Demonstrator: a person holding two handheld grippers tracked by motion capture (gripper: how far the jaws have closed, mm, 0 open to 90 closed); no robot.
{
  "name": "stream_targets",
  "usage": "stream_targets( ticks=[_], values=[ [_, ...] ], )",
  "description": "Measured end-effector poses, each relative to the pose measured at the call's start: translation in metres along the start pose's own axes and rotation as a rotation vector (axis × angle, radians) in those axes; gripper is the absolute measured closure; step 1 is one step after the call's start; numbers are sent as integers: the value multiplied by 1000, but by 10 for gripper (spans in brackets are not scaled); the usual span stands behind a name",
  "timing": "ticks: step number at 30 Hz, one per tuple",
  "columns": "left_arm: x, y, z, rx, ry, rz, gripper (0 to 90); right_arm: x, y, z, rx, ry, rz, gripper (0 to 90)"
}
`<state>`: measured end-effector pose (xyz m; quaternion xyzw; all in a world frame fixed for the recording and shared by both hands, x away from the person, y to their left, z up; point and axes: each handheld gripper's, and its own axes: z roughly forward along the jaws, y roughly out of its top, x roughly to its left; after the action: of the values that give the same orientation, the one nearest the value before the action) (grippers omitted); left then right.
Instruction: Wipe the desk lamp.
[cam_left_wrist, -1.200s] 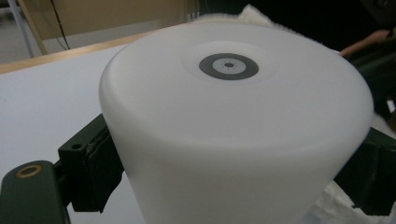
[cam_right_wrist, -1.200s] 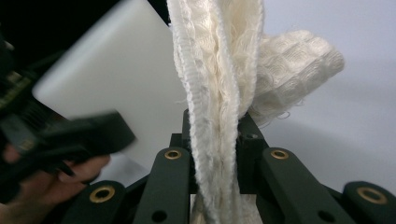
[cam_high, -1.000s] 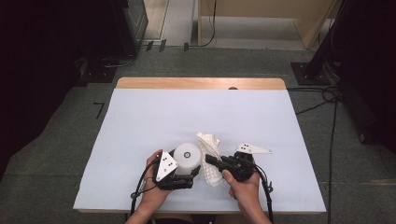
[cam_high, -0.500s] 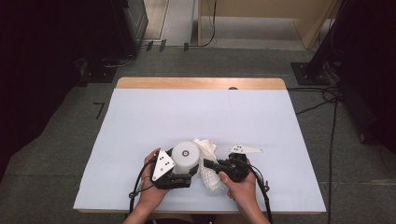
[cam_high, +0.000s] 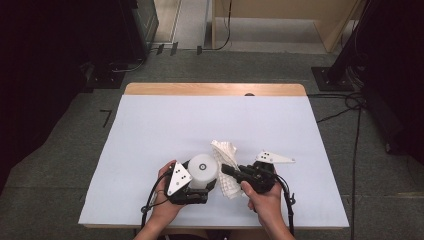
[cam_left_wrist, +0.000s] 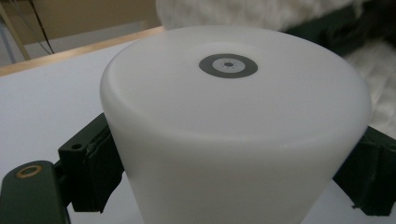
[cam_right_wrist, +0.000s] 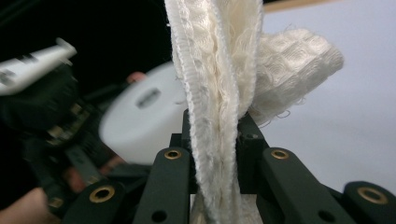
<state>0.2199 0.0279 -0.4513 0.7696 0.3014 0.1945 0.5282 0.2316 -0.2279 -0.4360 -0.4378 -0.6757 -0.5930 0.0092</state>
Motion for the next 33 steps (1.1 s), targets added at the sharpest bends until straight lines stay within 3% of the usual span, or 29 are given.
stream_targets(
  ticks=[6, 9, 12, 20, 22, 29, 33],
  values=[
    [6, 5, -5, -36, 5, -15, 91, -17, -19, 20, 105, -43, 60, 786],
    [6, 4, -5, -34, 4, -10, 91, -19, -25, 27, 148, -72, 55, 786],
    [6, 3, -3, -33, -4, -6, 91, -14, -24, 27, 146, -77, 41, 786],
    [2, 0, -1, -16, -15, -3, 91, 5, 0, 2, 15, -14, 6, 788],
    [2, 1, -2, -23, -13, -7, 91, 6, 0, 0, 7, -10, -1, 788],
    [7, 3, -6, -46, -16, -22, 91, -12, -17, 18, 96, -20, 86, 788],
    [8, 0, -3, -41, -20, -24, 91, -14, -20, 23, 119, -34, 87, 789]
  ],
)
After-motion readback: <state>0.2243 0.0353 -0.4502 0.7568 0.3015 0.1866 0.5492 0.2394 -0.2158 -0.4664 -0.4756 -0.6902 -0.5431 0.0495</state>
